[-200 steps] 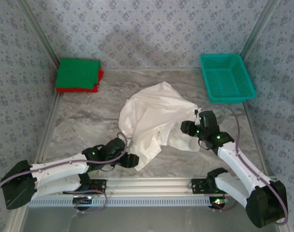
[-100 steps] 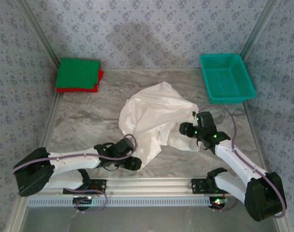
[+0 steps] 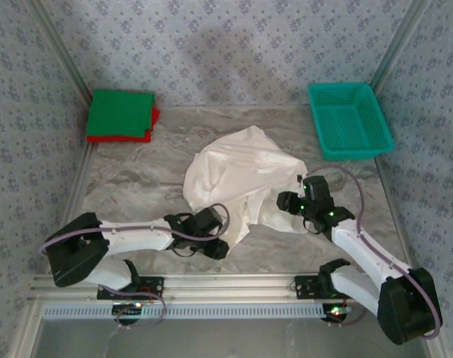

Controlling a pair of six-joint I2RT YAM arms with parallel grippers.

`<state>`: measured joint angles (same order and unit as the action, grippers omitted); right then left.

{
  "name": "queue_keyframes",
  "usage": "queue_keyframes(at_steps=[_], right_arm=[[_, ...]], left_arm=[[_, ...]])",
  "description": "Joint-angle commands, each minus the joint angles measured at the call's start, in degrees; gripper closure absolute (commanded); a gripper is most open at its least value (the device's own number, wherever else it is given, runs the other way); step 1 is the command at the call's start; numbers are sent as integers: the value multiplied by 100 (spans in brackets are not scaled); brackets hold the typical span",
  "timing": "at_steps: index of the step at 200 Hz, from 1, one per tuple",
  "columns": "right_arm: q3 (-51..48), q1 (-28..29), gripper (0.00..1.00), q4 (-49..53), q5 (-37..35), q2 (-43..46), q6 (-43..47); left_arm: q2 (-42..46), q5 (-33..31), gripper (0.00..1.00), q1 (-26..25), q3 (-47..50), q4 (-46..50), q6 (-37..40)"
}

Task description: Fold and stack the t-shirts

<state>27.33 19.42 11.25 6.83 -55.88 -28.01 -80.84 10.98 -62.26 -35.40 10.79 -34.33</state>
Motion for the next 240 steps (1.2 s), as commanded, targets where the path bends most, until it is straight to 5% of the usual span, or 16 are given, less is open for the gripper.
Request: queue_keyframes(at_steps=[1,26,44,79,103,132,152,186,201,240], right_arm=[[-26,-8,46,-55,-72,20,90],[-77,-22,46,-76,-92,32,84],[-120,-27,46,-89,-107,30,79],[-193,-61,46,-169,-92,19,68],[-202,-107,46,-200,-84,6,98],[-164,-157,46,-85,-68,20,111],[67,-89,46,332,61,171,182],[356,687,46,825,73,868,736],[124,910,37,406,482,1050,919],[5,1509,33,-352,1044,277,1133]], left_arm=[[-69,289,53,-58,-297,-653,289],[-214,274,53,-58,-219,-722,285],[-278,255,35,-58,-148,-883,234],[-511,207,28,-58,-201,-986,285],[-675,229,44,-58,-282,-1006,351],[-501,-48,83,-58,-380,-566,406],[-232,-454,100,-37,-548,212,624],[938,-1138,100,472,-339,835,744],[1614,-1383,100,798,-115,792,769],[3002,-1623,100,1616,306,855,869]])
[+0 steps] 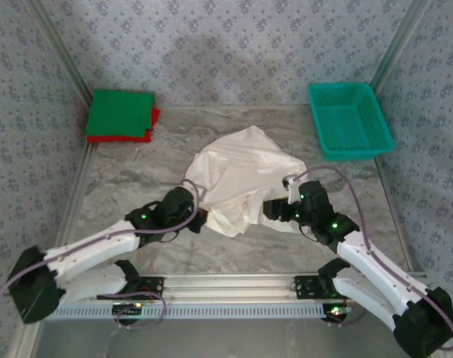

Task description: Fold and stack the t-shirts

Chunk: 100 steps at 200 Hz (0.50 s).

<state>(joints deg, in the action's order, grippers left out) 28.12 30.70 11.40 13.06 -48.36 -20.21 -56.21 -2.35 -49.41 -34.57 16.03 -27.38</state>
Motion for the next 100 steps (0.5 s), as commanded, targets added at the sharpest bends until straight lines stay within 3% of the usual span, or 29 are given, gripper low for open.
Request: queue_keyframes(at_steps=[1,22,49,62,87,100], right_arm=[[-67,418,33,-380,410,-504,365],[22,984,31,-443,-242,-1051,478],[255,1114,35,-493,-806,-1949,281],[370,1116,47,-513,-1091,-2188,206],[589,1090,89,-436,-1483,-2098,162],[703,1029,97,-257,-1676,-1810,192]], left_arm=[[570,-291,100,346,231,339,177],[987,-459,100,457,329,513,257],[1385,-712,100,532,492,520,224],[1555,-932,100,554,549,506,203],[2018,-1774,100,584,608,481,79],[2326,-2132,100,620,614,374,128]])
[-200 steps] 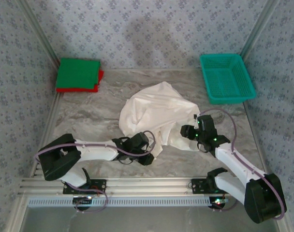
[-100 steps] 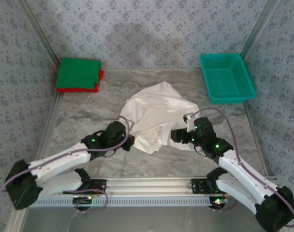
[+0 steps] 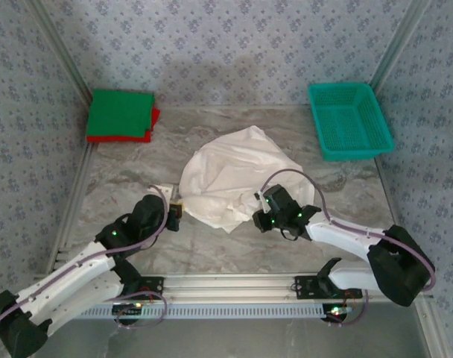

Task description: Fold and stack the t-shirts

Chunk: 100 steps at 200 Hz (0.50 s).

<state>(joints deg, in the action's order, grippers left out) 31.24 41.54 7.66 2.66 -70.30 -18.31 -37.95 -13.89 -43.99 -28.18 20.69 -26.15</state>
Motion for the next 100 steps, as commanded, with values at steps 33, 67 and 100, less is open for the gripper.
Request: queue_keyframes(at_steps=[33,67,100], right_arm=[[1079,-316,100,1312,-732,1481,278],[2144,-479,100,2304,-943,2527,816],[3515,-437,100,2856,-1250,2655,1422]], left_arm=[[1133,-1584,100,283,-494,-194,774],[1161,-1637,100,361,-1770,-346,2513],[508,-1163,100,362,-3608,-174,3959]])
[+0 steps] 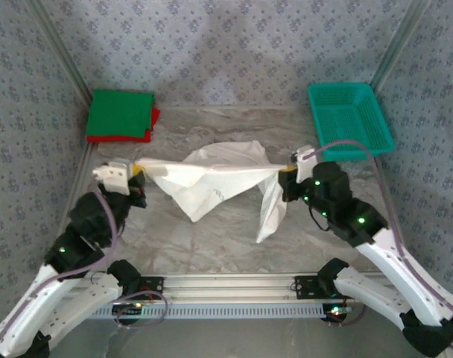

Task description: Fold and stack the t-shirts

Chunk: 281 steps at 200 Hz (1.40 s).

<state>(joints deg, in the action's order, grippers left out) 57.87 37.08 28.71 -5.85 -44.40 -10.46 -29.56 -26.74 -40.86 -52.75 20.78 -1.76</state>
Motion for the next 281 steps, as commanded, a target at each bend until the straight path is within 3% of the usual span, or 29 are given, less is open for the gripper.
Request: queue_keyframes(at_steps=[1,27,69,94,116,128,146,154,171,185,191,197,200,206,216,228,239,257,281], right_arm=[[895,9,100,759,-409,60,653],[2040,52,100,1236,-291,-108,940],[3605,231,100,2460,236,-894,1180],[3702,240,100,2578,1,-1345,1454],[3537,137,100,2090,-97,-1897,1824],[3466,-98,100,1673,-5,-2317,1932],[3444,-578,100,1152,132,-2982,1798],[3436,-806,100,867,236,-3260,1660],[3556,-1254,100,227,470,-3954,1350],[4002,-1470,100,-3,518,-4736,1351],[4238,-1524,92,-11,575,-5140,1353],[4614,-1581,74,120,672,-5569,1325],[4827,-1603,65,211,742,-5768,1293],[5319,-1668,54,408,863,-6210,1221],[6232,-1794,45,933,1009,-6873,923],[6998,-1879,40,1399,1285,-7260,848],[6820,-1856,37,1198,1340,-7088,852],[5410,-1768,32,492,1488,-6160,551],[3178,-1796,32,-430,1677,-4740,284]], left_arm=[[-353,137,100,46,-1212,-176,1551],[-904,379,100,47,-2655,285,2266],[-1586,638,100,49,-4699,1113,2663],[-2392,251,100,46,-5734,1654,3092],[-3166,-383,100,111,-5782,1079,3573],[-3593,264,100,774,-5862,1165,3236],[-4151,2493,100,3052,-5621,1266,1494],[-4398,3183,100,3725,-5207,904,919],[-5194,3600,100,4054,-4599,108,745],[-6204,3971,100,4155,-4873,-105,642],[-6647,4149,87,4195,-5118,-126,555],[-7078,4300,56,4215,-5401,-143,471],[-7257,4372,44,4225,-5535,-139,436],[-7632,4432,34,4234,-5839,-60,380],[-8017,4416,12,4234,-6383,153,255],[-8020,4511,10,4224,-6479,182,96],[-7552,4491,9,4194,-5753,-367,-170],[-6474,4428,3,4092,-3998,-1433,-676],[-5466,4078,6,3496,-2355,-1138,-821]])
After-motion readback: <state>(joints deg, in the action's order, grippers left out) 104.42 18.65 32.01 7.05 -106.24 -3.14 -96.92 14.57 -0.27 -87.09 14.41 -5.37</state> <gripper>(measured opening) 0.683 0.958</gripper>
